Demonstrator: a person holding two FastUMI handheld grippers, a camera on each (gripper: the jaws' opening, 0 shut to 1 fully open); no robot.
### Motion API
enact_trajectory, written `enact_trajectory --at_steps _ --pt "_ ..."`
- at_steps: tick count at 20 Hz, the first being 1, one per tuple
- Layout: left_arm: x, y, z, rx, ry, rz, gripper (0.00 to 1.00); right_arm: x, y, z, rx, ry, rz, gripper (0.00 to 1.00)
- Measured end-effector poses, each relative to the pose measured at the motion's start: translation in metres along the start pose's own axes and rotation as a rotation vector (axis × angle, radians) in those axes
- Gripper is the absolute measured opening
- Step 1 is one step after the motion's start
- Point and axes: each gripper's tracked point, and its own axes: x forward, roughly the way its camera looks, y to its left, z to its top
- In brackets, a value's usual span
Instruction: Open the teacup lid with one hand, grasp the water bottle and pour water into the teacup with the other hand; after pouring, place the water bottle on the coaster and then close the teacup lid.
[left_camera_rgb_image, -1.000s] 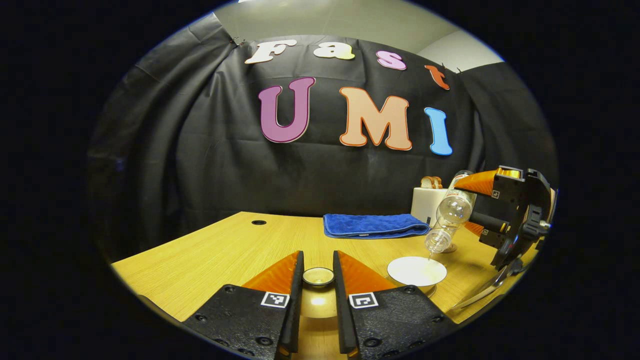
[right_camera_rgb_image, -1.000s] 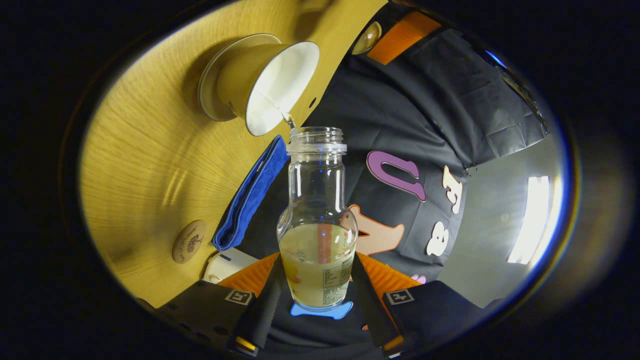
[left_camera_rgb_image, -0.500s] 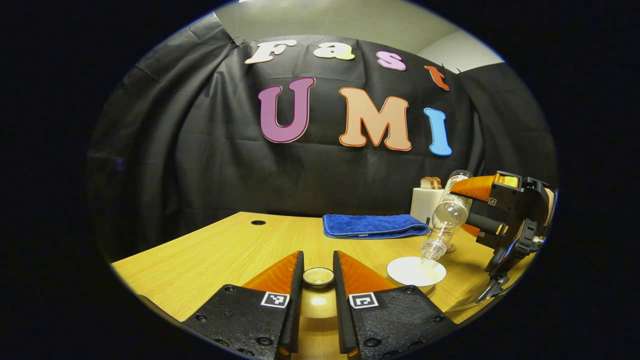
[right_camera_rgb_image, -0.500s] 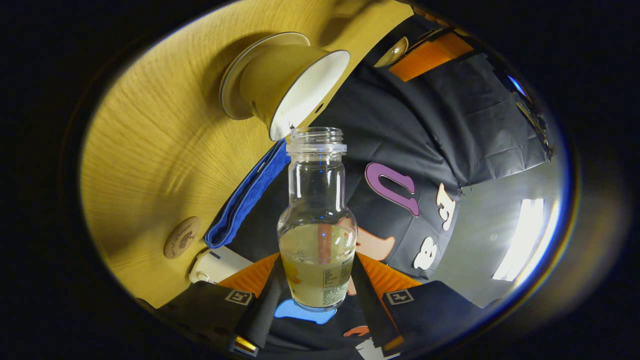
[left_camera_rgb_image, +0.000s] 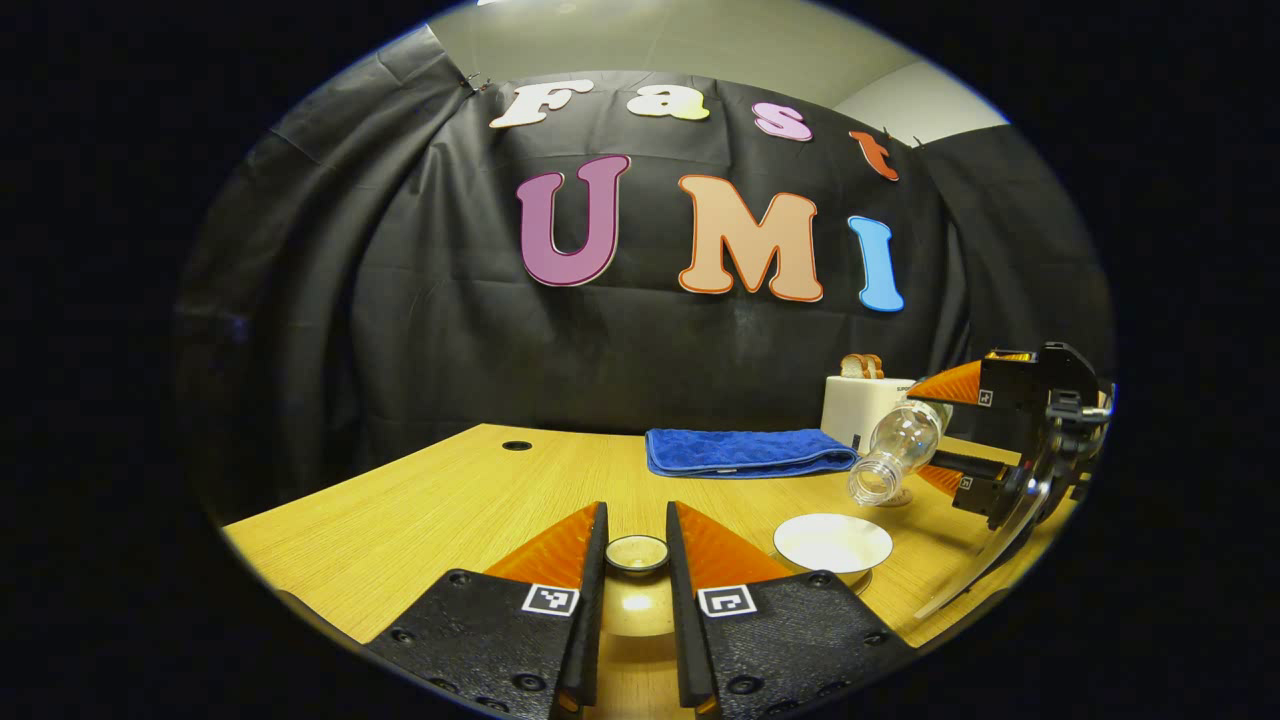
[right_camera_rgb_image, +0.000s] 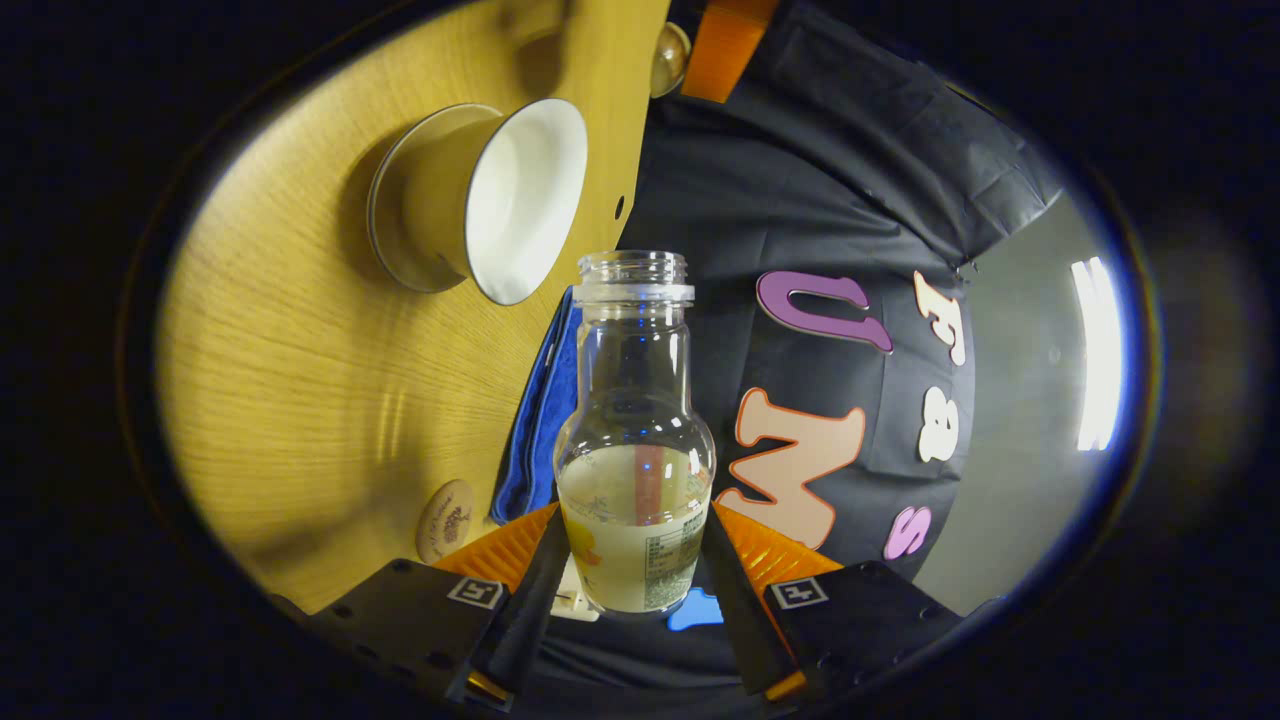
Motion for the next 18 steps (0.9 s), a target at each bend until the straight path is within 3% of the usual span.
enact_trajectory --at_steps 4,10,13,18 --pt "0.001 0.000 0.000 0.001 0.001 0.001 0.29 0.002 0.016 -0.007 0.144 0.015 0.090 0.81" --pt "0.001 0.000 -0.001 0.001 0.002 0.004 0.29 -0.008 0.039 -0.015 0.478 0.066 0.201 0.81" --pt "0.000 0.001 -0.002 0.002 0.003 0.005 0.29 -0.005 0.035 -0.024 0.667 0.087 0.230 0.80" --pt "0.001 0.001 -0.001 0.004 0.004 0.009 0.29 0.007 0.013 -0.041 0.980 0.111 0.215 0.80"
